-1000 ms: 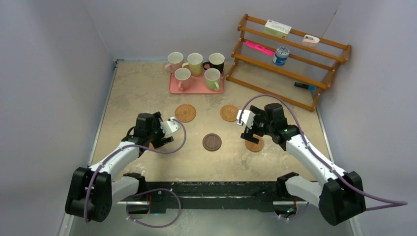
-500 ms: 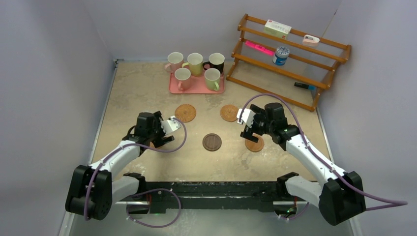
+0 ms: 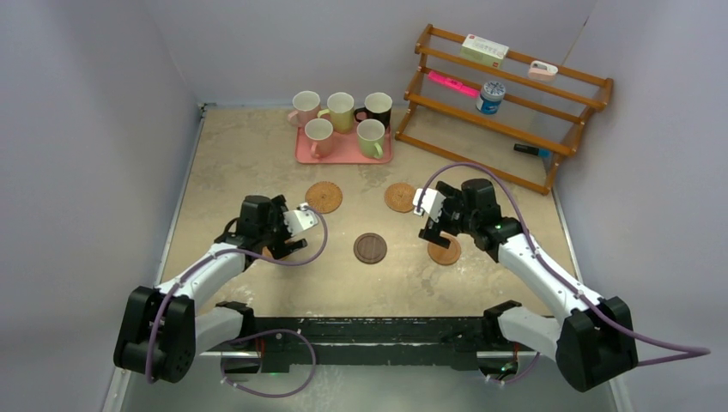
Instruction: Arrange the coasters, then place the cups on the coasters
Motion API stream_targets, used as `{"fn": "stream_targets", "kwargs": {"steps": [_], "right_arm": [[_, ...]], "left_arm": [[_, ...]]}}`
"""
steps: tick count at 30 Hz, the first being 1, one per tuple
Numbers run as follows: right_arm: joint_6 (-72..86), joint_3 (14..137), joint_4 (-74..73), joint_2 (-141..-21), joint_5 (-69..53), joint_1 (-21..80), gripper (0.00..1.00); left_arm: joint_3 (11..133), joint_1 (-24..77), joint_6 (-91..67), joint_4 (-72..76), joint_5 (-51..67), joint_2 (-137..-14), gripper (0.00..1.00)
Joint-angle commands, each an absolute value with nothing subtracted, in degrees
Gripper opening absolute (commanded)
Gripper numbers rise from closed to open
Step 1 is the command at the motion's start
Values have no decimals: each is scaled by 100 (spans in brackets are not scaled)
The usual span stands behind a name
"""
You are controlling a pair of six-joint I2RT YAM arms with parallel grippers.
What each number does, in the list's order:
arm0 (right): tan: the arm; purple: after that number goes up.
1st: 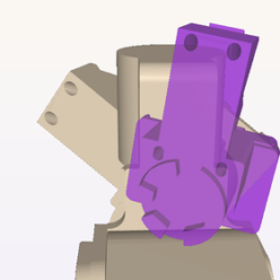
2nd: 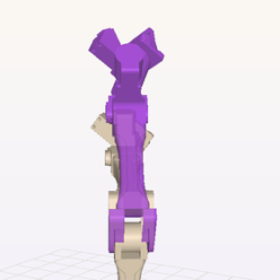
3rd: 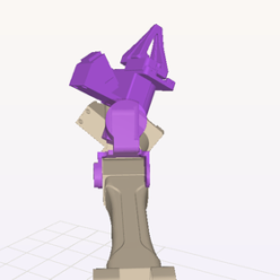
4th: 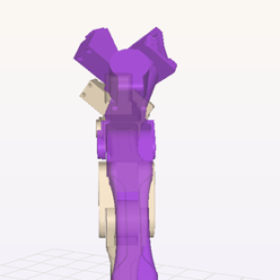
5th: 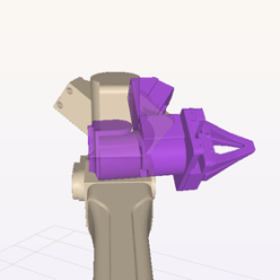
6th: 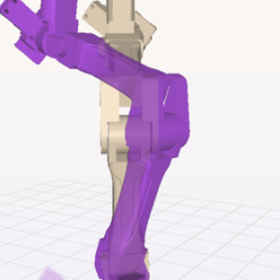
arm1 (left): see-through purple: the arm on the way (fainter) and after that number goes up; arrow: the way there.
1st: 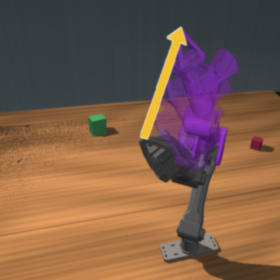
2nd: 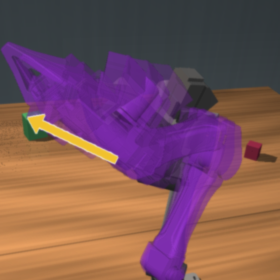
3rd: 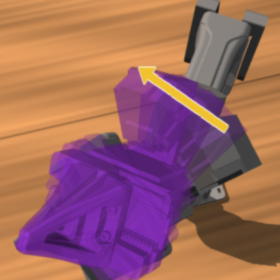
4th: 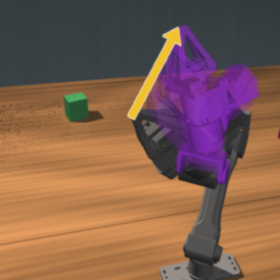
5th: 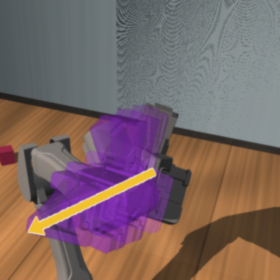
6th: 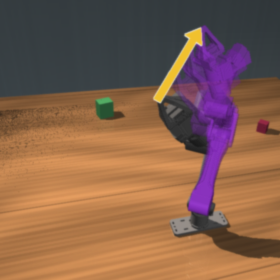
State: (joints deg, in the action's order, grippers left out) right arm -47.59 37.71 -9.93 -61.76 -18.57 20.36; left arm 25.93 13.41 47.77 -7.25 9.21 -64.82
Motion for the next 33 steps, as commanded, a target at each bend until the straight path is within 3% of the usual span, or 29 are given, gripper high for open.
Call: {"fn": "stream_targets", "kwargs": {"steps": [1,13,25,33], "right_arm": [[-4685,3981,-900,-6364,-1944,2066,98],[-4368,4045,378,-7219,-1635,2919,98],[-4195,4206,1762,-8367,-1134,4243,98],[-4068,4305,2244,-9101,-776,4784,98]], "left_arm": [[2731,1424,4583,-899,1083,-6483,100],[2959,1406,4285,-907,600,-5847,100],[2958,1100,3376,431,-1062,-6305,100],[3022,733,3008,659,-1182,-6215,100]]}}
